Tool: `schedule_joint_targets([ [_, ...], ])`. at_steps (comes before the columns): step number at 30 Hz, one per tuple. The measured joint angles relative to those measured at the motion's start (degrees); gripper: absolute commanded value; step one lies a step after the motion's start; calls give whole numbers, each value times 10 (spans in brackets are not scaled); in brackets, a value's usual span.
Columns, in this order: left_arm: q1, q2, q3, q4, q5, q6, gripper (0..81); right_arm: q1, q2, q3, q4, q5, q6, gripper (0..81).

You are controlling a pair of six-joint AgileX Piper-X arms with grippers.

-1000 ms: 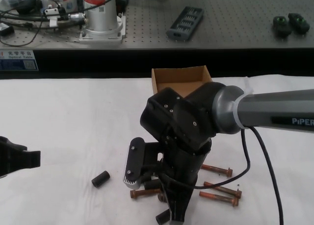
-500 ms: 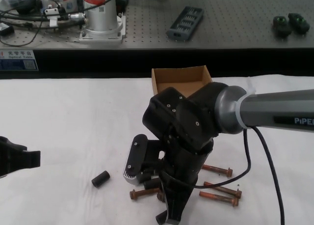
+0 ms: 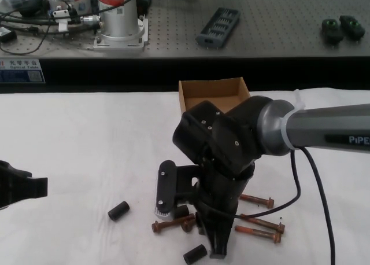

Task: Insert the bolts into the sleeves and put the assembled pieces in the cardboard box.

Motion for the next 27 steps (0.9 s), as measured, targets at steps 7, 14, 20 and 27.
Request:
schedule_joint_targets([
  [7, 0, 0, 0, 10, 0, 0, 6, -19, 2, 3, -29, 32, -54, 238],
  [14, 0, 0, 0, 26, 0, 25, 6, -22, 6, 4, -41, 57, -99, 238],
  [20, 0, 0, 0, 26, 0, 26, 6, -22, 6, 4, -40, 53, -103, 238],
  [27, 0, 0, 0, 26, 0, 26, 6, -15, 6, 4, -40, 56, -103, 238],
])
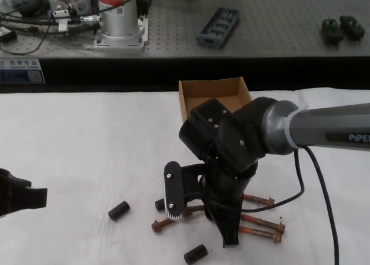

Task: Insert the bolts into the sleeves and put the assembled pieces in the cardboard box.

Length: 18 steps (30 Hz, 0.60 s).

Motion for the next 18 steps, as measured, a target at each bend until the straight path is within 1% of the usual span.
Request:
schedule_joint_targets([
  [6, 0, 0, 0, 0, 0, 0, 6, 24, 2, 0, 2, 29, 4, 238],
  [18, 0, 0, 0, 0, 17, 0, 6, 28, 2, 0, 2, 44, 6, 238],
])
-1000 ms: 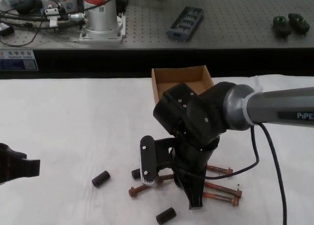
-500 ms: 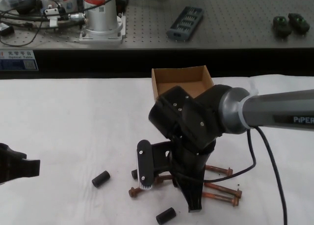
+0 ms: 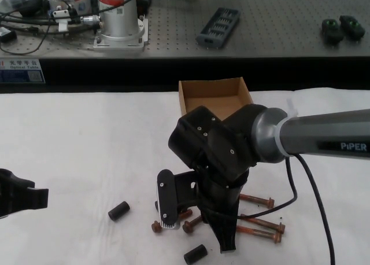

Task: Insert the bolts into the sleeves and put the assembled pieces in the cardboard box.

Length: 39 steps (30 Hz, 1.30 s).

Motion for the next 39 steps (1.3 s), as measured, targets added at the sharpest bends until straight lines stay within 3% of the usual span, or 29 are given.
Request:
schedule_joint_targets([
  [9, 0, 0, 0, 0, 0, 0, 6, 3, 0, 0, 0, -2, 3, 238],
  [21, 0, 0, 0, 0, 0, 0, 6, 43, -3, 0, 5, -34, 18, 238],
  [29, 0, 0, 0, 0, 0, 0, 6, 42, -3, 0, 10, -48, 25, 156],
  [39, 0, 0, 0, 0, 0, 0, 6, 27, -4, 1, 11, -64, 53, 148],
])
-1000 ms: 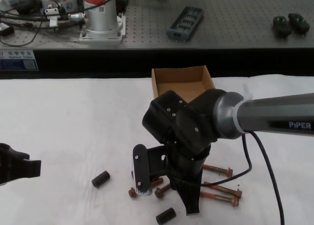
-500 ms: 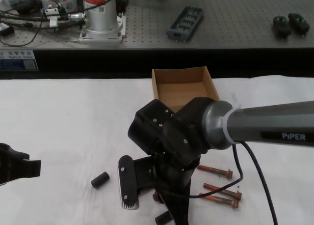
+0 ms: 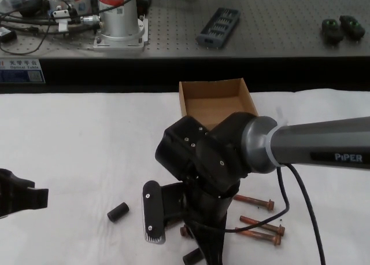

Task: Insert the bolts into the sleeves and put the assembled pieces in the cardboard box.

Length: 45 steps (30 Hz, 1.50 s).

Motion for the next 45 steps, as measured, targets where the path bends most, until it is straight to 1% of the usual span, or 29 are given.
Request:
schedule_joint_targets([
  [2, 0, 0, 0, 0, 0, 0, 6, -6, 0, 0, 0, -3, 16, 148],
  [5, 0, 0, 0, 0, 1, 0, 6, -20, -4, 0, 0, -21, 75, 142],
  [8, 0, 0, 0, 0, 5, 0, 6, -40, -13, 5, -1, -48, 134, 66],
  [10, 0, 0, 0, 0, 5, 0, 6, -56, -24, 8, -4, -63, 159, 12],
  [11, 0, 0, 0, 0, 6, 0, 6, -64, -31, 10, -8, -71, 171, 6],
  [20, 0, 0, 0, 0, 40, -15, 6, -132, -108, 11, -58, -159, 262, 11],
  [25, -7, 0, 4, -21, 62, -20, 6, -137, -129, 11, -59, -174, 279, 11],
  [29, -30, 0, 18, -60, 72, -27, 6, -138, -151, 13, -52, -202, 286, 11],
  [32, -68, 0, 31, -89, 76, -49, 6, -140, -179, 30, -50, -218, 296, 11],
  [35, -117, 12, 39, -109, 76, -63, 6, -143, -207, 68, -56, -237, 312, 11],
  [38, -167, 35, 42, -132, 62, -63, 6, -150, -254, 114, -73, -243, 327, 11],
  [40, -201, 57, 42, -156, 48, -63, 6, -163, -306, 158, -106, -246, 348, 11],
  [42, -232, 81, 42, -180, 39, -61, 6, -177, -341, 188, -138, -264, 392, 11],
  [44, -256, 111, 42, -203, 35, -59, 1, -189, -373, 218, -165, -275, 420, 11],
  [45, -268, 127, 42, -215, 35, -54, 15, -195, -388, 233, -175, -280, 433, 11],
])
